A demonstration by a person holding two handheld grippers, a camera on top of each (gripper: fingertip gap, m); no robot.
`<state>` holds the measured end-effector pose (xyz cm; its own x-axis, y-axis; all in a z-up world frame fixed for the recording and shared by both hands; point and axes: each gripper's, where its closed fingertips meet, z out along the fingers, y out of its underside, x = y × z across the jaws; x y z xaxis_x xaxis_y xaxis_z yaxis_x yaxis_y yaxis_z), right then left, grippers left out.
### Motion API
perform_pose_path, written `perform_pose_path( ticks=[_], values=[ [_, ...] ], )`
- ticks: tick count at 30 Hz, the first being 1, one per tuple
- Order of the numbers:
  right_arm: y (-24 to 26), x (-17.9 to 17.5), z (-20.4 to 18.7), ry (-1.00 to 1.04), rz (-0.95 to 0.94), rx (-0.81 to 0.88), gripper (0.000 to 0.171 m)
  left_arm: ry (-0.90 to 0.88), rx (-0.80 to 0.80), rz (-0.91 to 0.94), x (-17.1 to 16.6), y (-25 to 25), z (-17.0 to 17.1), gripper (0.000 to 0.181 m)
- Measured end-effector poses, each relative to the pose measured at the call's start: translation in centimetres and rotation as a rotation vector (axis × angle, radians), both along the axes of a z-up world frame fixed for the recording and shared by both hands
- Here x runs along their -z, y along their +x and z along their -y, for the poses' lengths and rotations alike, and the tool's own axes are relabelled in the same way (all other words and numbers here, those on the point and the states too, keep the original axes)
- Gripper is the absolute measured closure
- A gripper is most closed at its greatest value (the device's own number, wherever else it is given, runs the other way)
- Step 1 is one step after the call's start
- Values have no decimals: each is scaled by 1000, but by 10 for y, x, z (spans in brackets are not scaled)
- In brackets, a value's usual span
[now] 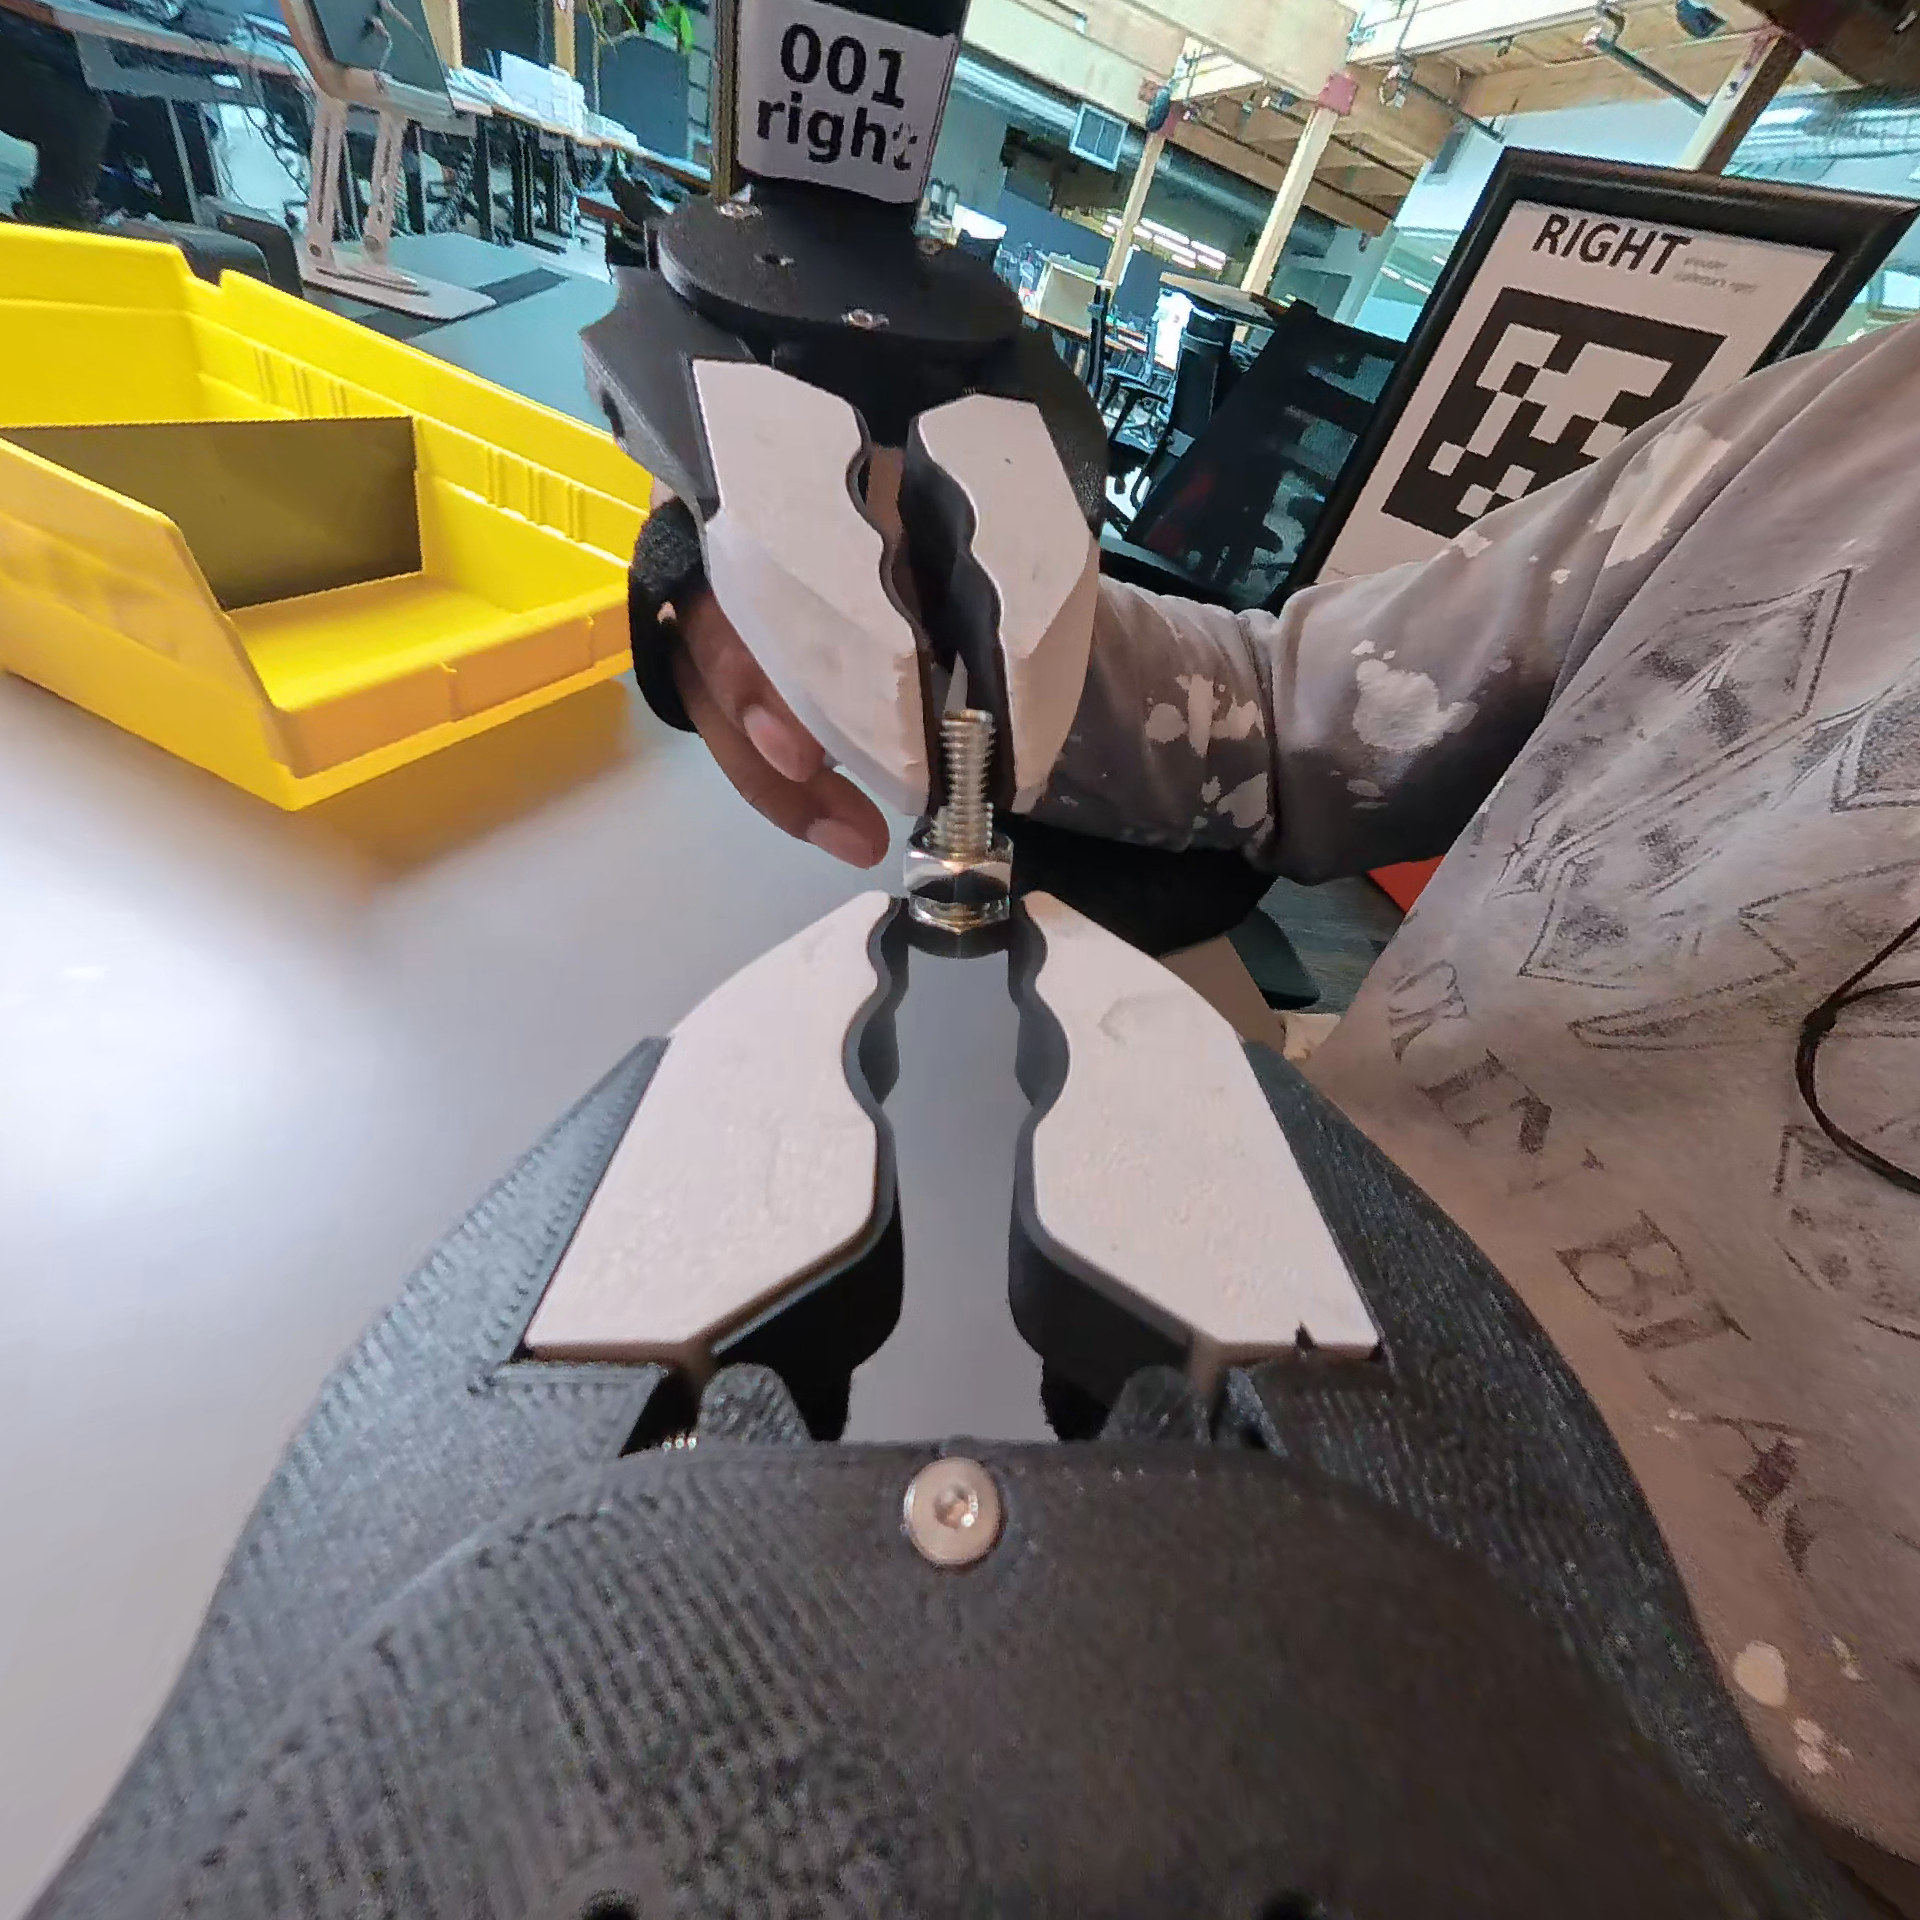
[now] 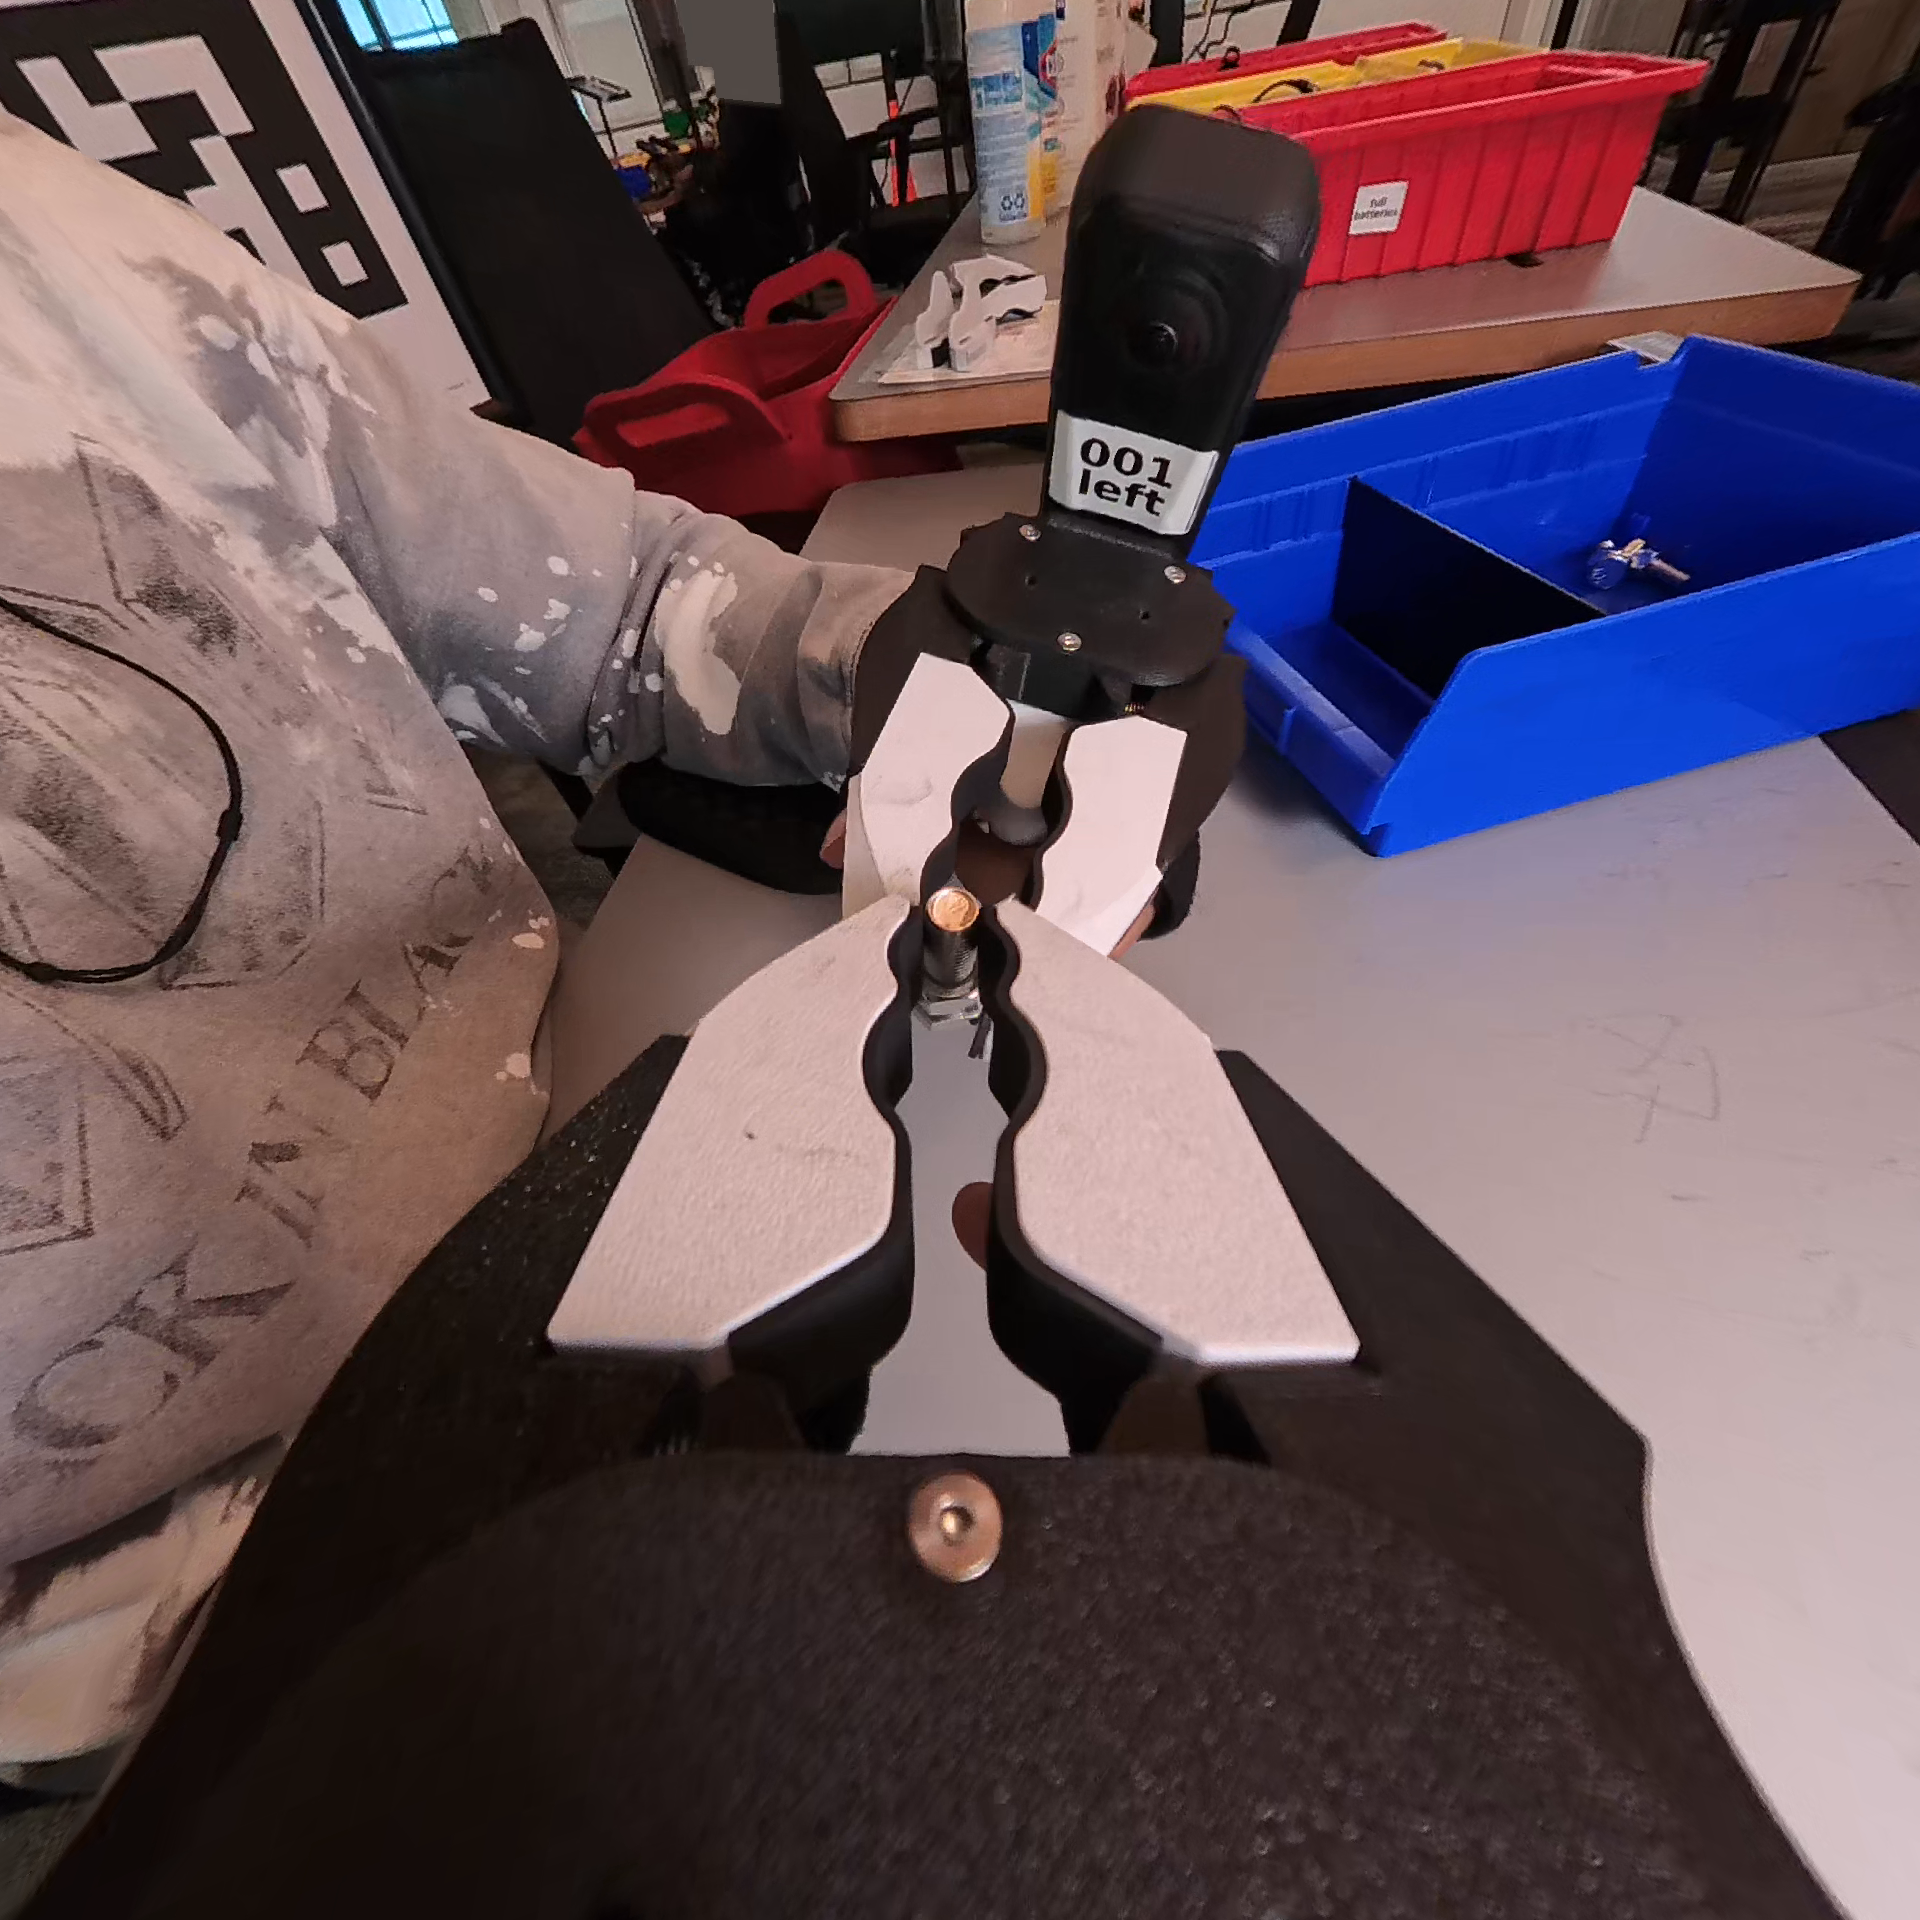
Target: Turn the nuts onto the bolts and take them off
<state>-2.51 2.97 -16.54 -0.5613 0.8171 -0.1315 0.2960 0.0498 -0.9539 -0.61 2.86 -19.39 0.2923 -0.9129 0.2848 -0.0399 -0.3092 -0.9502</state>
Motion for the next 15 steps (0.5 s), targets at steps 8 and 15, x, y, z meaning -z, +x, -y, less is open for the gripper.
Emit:
perform_pose_path(
  ticks=[8, 15],
  values=[
    [-13, -23, -29, -39, -182, 230, 154, 165, -349, 76, -22, -21, -32, 163],
    [-30, -19, -27, -56, -215, 334, 148, 225, -454, 72, -29, -32, -37, 163]
  ],
)
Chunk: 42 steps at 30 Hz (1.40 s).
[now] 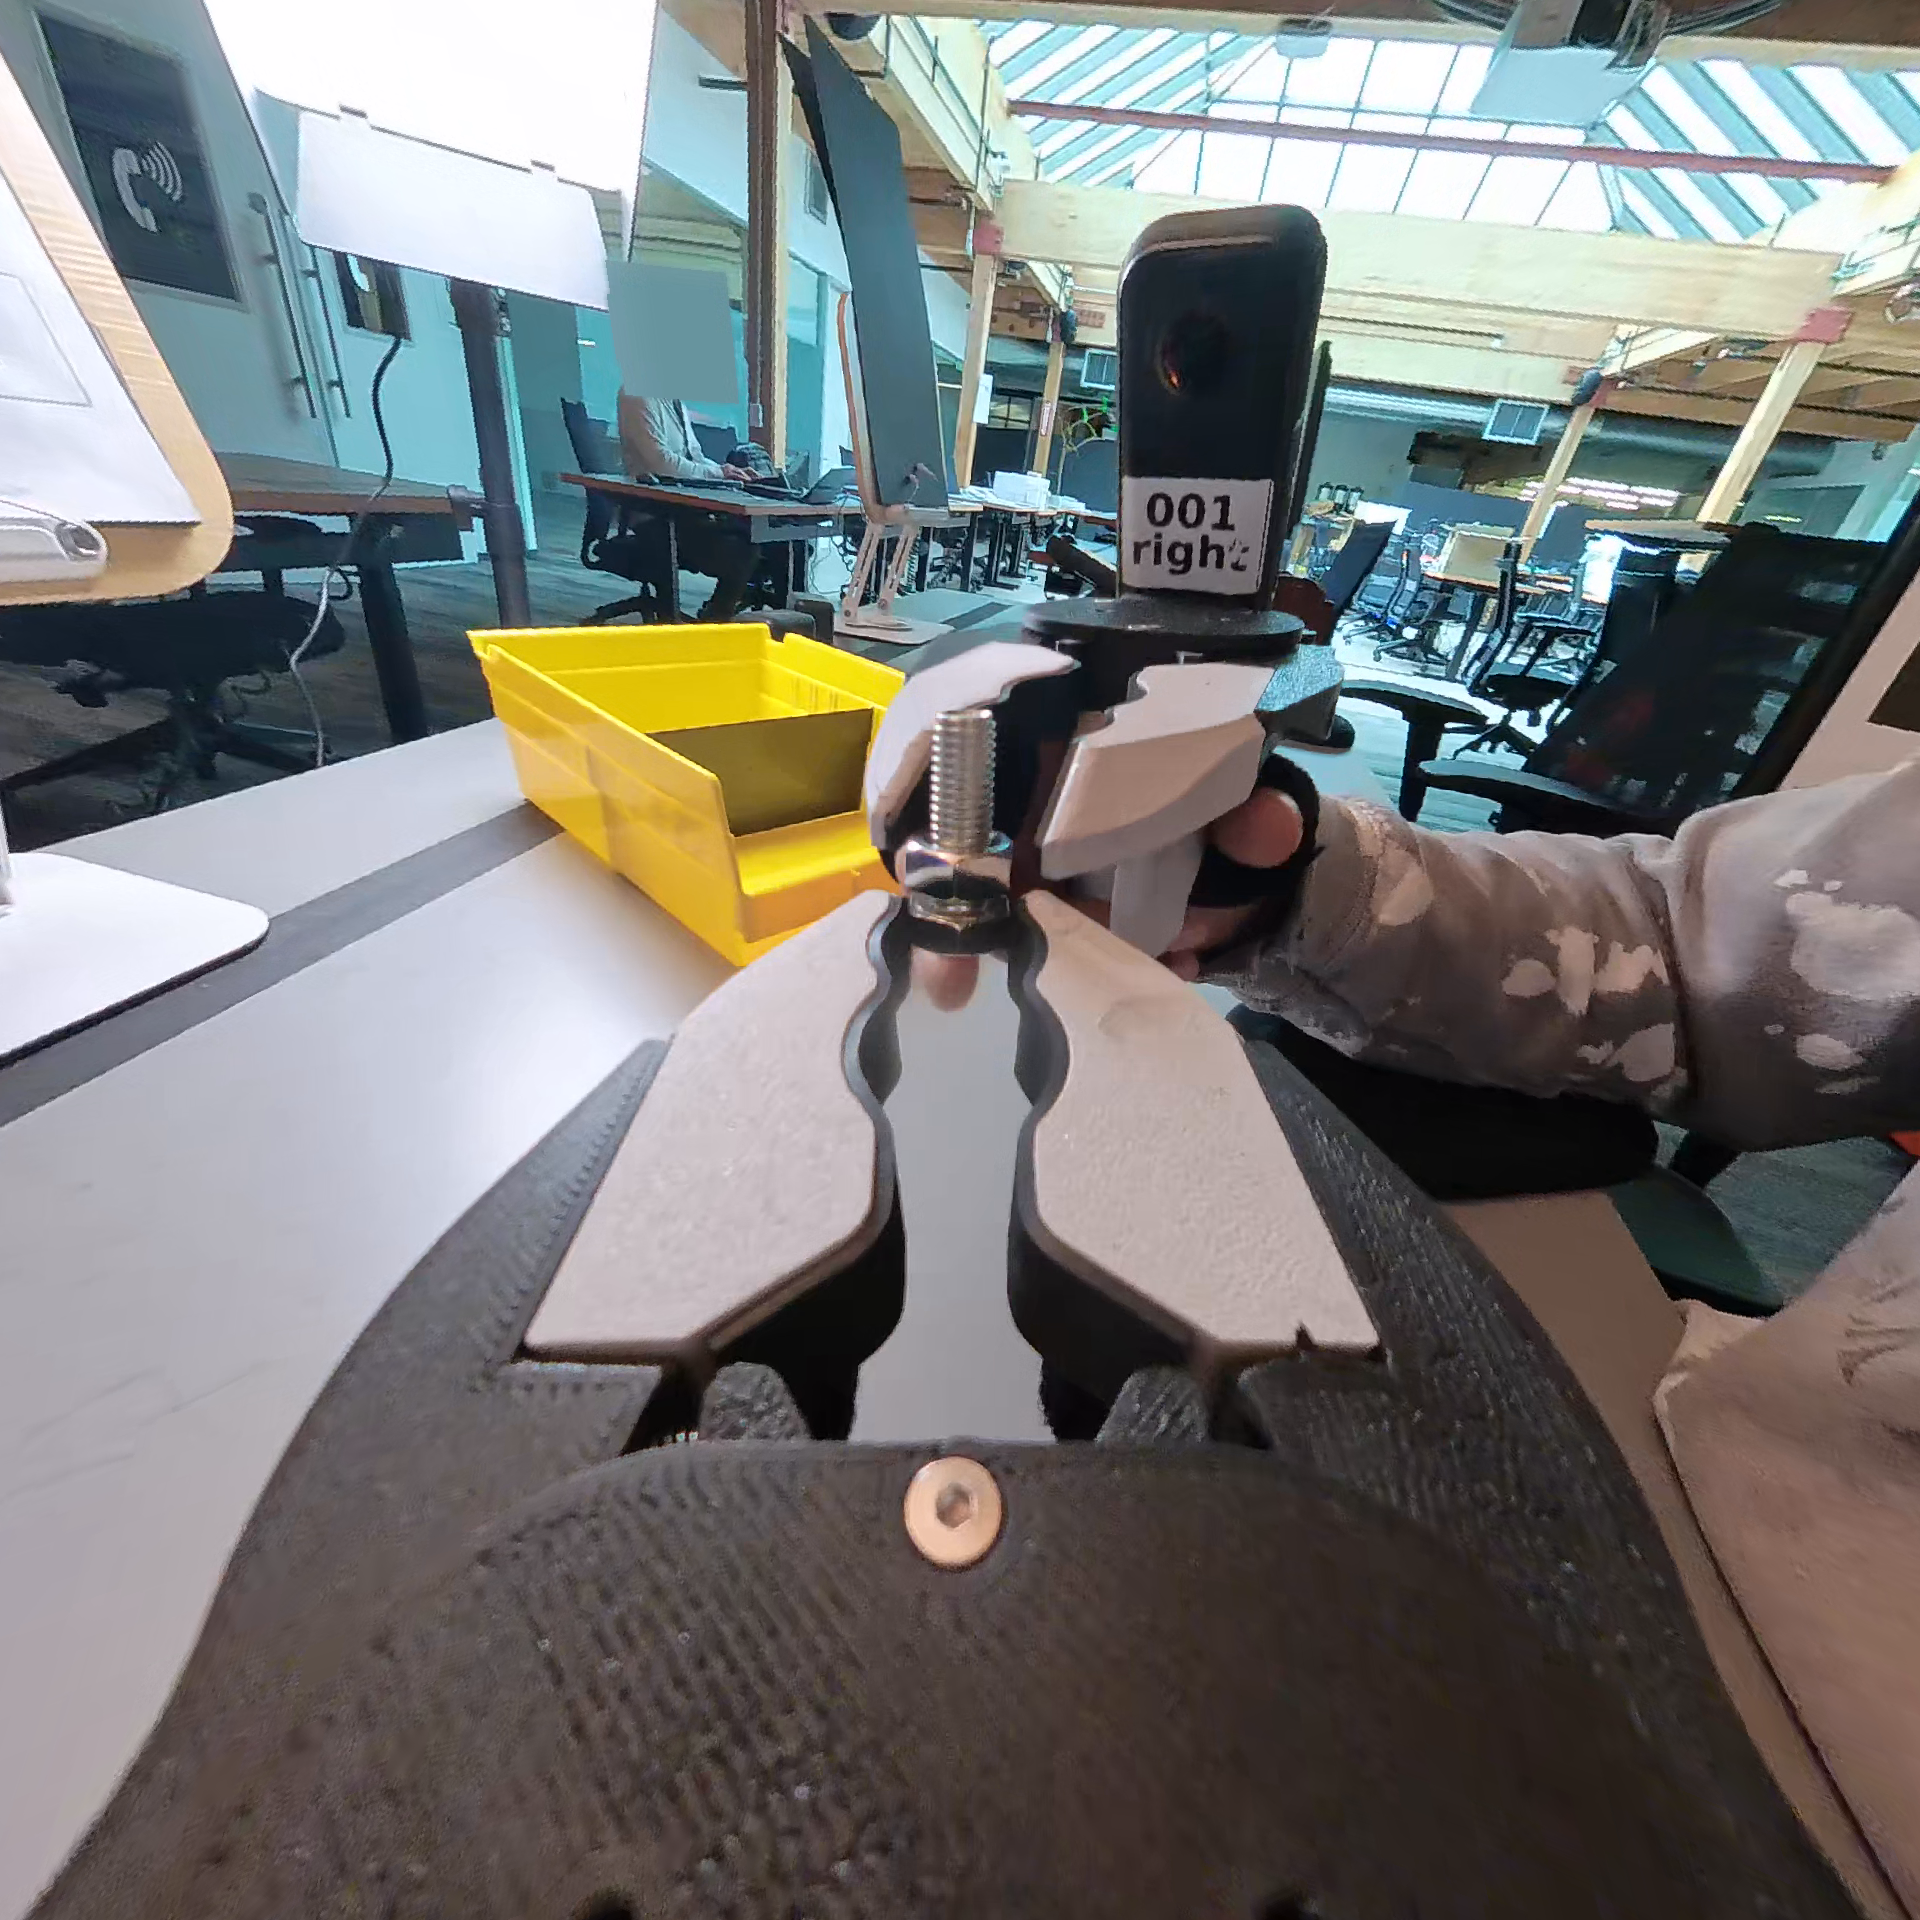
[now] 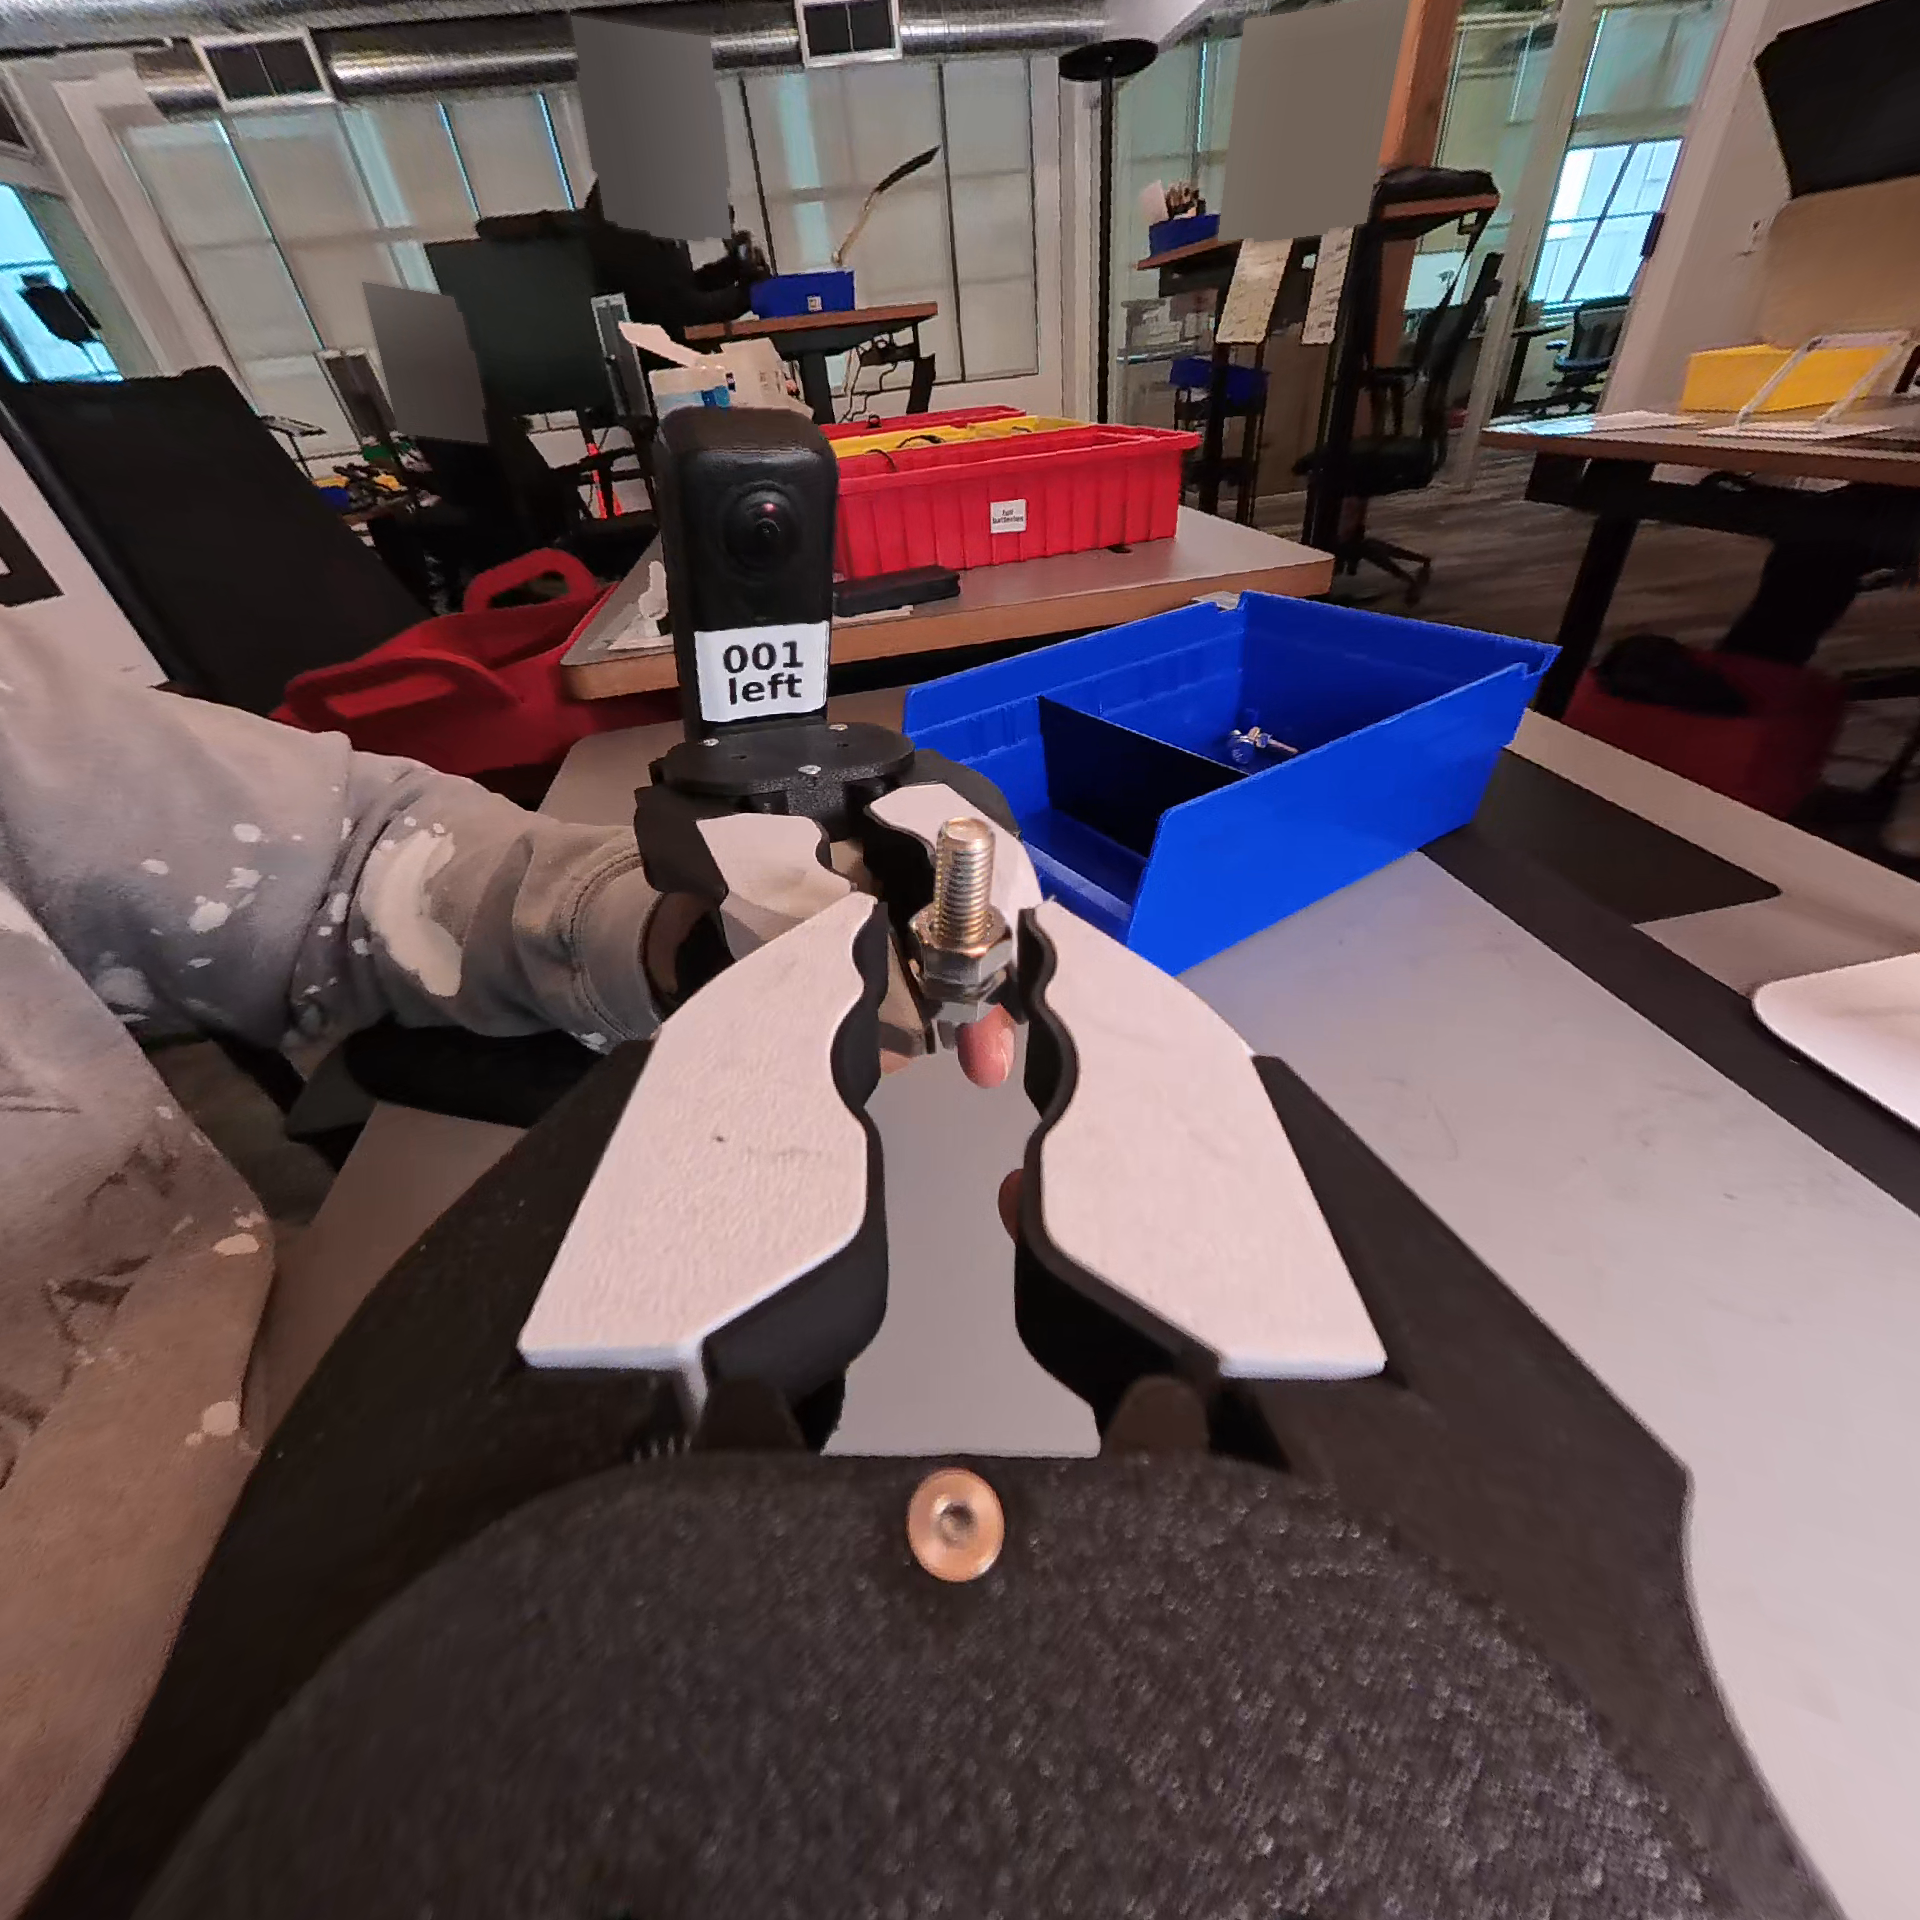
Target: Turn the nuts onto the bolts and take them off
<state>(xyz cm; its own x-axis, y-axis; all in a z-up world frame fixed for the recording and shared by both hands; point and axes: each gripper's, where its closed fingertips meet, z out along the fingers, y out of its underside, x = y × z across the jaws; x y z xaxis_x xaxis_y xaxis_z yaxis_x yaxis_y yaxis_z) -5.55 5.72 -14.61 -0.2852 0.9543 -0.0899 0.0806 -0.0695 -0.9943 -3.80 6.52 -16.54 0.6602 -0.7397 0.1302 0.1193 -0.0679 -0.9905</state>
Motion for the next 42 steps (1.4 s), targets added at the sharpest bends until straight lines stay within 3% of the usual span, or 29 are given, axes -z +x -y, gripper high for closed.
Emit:
perform_pose_path(
  ticks=[6, 27, 31, 35, 36, 39, 42],
  values=[
    [1, 1, 1, 36, 11, 4, 161, -20, 40, -6, 3, 6, 3, 163],
    [3, -3, 3, -10, -19, -27, 162, 0, 57, 50, 0, 7, 6, 163],
    [3, -8, 0, -33, -41, 5, 145, 36, 21, 89, -8, 0, 6, 163],
    [-1, -6, -2, -30, -33, 29, 142, 58, 9, 108, -13, -2, 7, 163],
    [1, -7, -3, -32, -38, 24, 143, 68, 1, 115, -15, -4, 7, 163],
    [9, -16, -33, -57, -88, 146, 168, 95, 1, 142, -23, -10, 9, 164],
    [12, -20, -34, -58, -96, 159, 162, 96, -6, 137, -23, -10, 9, 164]
  ],
)
